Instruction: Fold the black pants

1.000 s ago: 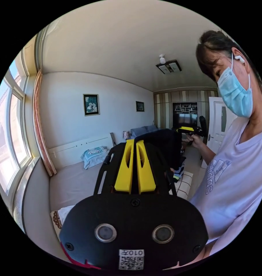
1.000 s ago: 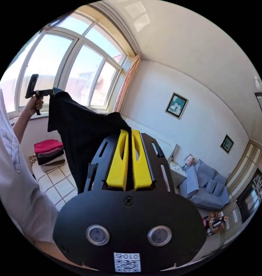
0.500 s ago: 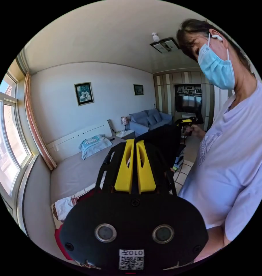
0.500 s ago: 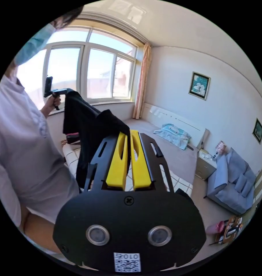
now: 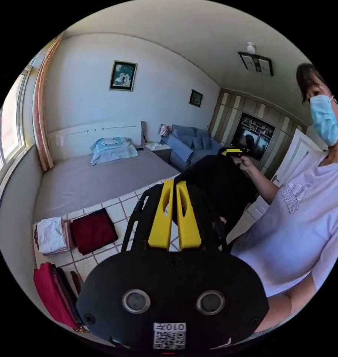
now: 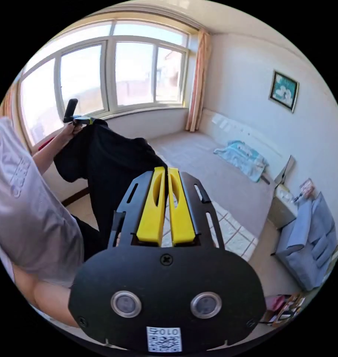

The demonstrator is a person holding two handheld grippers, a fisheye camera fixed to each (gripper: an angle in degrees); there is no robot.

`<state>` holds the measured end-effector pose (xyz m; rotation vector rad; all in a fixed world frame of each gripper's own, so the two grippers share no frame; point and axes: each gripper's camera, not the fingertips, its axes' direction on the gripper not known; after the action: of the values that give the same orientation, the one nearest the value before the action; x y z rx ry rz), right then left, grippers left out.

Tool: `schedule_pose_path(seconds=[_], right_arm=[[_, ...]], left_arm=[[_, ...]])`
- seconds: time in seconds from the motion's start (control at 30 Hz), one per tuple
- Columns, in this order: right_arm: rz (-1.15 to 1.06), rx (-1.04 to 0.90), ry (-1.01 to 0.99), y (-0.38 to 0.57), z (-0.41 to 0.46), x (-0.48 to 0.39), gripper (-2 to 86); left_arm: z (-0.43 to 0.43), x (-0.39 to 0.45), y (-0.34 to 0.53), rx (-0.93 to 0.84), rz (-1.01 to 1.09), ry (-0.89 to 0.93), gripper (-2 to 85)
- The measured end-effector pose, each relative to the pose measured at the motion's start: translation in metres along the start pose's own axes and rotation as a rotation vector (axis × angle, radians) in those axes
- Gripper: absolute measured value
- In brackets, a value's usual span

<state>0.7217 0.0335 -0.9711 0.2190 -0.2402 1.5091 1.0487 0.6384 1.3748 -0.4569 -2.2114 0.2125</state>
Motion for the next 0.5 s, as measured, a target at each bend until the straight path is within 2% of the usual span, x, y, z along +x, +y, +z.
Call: schedule_pose_path(seconds=[0.1, 0.17, 0.3, 0.4, 0.5], right_arm=[[0.178, -0.085, -0.054, -0.028, 0.068, 0.071, 1.0], [0.195, -0.087, 0.027, -0.058, 0.074, 0.093, 1.0], [0.05, -0.036, 0.218, -0.125, 0.046, 0.102, 1.0], [0.017, 0.01, 0.237, -0.143, 0.034, 0.102, 1.0], [-0.013, -0.021, 0.252, -0.136, 0.055, 0.098, 1.0]], left_arm=[[0.109, -0.094, -0.007, -0.178, -0.122, 0.103, -0.4], [0.156, -0.136, -0.038, -0.232, -0.122, 0.097, -0.3], [0.158, -0.159, -0.096, -0.117, -0.042, -0.001, -0.3], [0.147, -0.162, -0.122, -0.07, 0.058, -0.029, -0.3], [0.154, -0.153, -0.119, -0.099, 0.194, -0.062, -0.3]])
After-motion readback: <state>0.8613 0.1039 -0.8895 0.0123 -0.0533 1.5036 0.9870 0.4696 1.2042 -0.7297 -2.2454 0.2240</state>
